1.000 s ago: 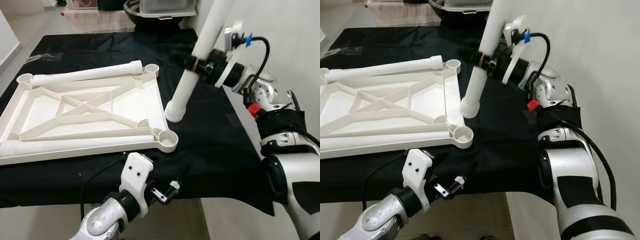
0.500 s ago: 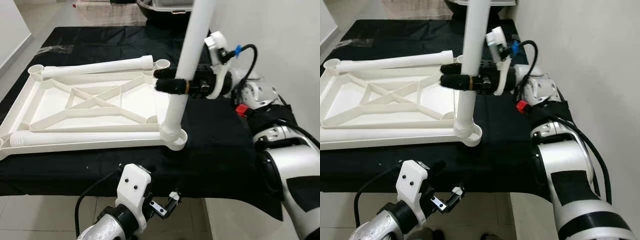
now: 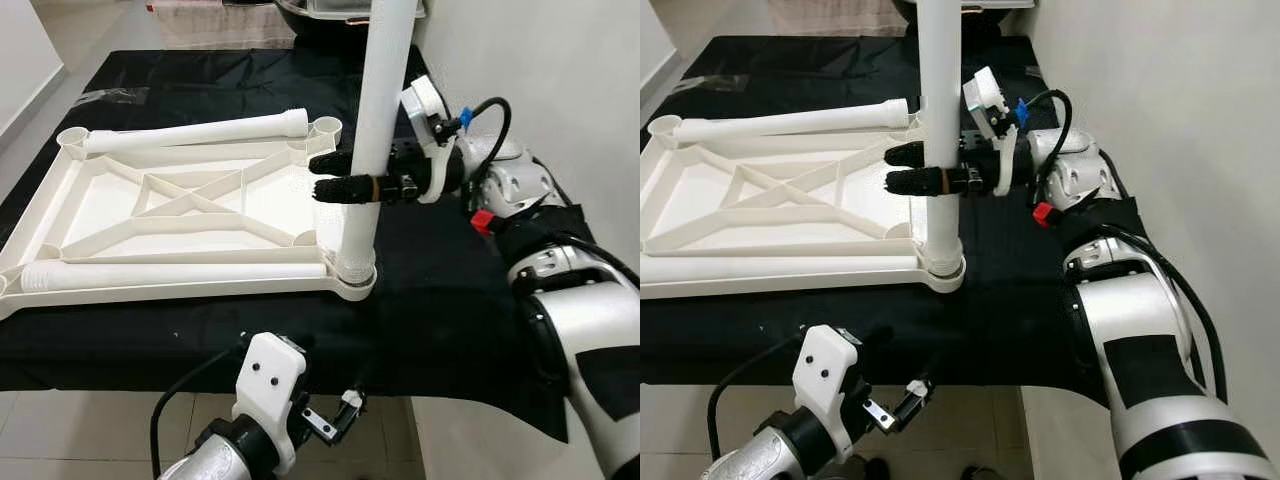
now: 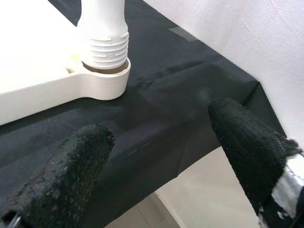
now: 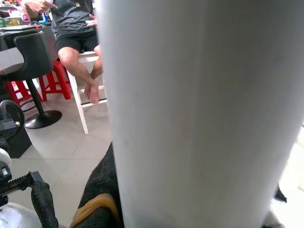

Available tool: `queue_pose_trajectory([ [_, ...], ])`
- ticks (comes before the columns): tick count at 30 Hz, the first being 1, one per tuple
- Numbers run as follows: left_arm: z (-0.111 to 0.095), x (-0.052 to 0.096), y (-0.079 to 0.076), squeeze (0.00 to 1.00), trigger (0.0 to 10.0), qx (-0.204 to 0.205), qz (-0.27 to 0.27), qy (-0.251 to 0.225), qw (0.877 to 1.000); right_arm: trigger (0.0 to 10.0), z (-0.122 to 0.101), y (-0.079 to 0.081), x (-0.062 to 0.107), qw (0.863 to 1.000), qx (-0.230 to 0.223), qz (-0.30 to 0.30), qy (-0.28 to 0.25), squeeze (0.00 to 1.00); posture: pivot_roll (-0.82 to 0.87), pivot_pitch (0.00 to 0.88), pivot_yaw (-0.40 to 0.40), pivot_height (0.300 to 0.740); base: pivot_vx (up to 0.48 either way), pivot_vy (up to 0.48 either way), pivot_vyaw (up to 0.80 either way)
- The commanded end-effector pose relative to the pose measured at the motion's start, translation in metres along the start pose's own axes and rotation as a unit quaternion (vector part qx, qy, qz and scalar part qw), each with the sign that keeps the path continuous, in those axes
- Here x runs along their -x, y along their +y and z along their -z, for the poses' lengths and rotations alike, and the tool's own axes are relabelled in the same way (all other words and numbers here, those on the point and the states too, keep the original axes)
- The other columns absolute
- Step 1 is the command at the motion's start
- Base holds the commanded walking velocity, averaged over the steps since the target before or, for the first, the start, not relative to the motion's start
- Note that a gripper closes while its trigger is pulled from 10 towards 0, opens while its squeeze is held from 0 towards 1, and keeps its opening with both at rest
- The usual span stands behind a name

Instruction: Building children table

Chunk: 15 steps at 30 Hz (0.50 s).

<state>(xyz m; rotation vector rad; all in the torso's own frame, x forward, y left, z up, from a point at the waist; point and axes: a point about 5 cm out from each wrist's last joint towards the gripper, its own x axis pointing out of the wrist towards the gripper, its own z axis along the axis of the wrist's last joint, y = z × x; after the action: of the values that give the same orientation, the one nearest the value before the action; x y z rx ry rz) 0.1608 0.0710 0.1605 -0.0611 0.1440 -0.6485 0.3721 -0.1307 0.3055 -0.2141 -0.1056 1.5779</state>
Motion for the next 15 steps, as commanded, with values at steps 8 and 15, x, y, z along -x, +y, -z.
queue_pose_trajectory([
  [8, 0.002, 0.0, 0.001, 0.0, 10.0, -0.007, -0.001, 0.01, 1.0, 10.0, 0.007, 0.008, -0.005, 0.999, -0.004, -0.041, 0.007, 0.0, 0.15, 0.211, -0.02, 0.74, 0.0, 0.0, 0.0],
  [15, 0.001, 0.001, 0.004, 0.0, 10.0, -0.011, -0.005, 0.011, 1.0, 10.0, 0.012, 0.012, -0.012, 0.998, -0.015, -0.057, -0.006, 0.0, 0.15, 0.219, -0.024, 0.74, 0.0, 0.0, 0.0],
])
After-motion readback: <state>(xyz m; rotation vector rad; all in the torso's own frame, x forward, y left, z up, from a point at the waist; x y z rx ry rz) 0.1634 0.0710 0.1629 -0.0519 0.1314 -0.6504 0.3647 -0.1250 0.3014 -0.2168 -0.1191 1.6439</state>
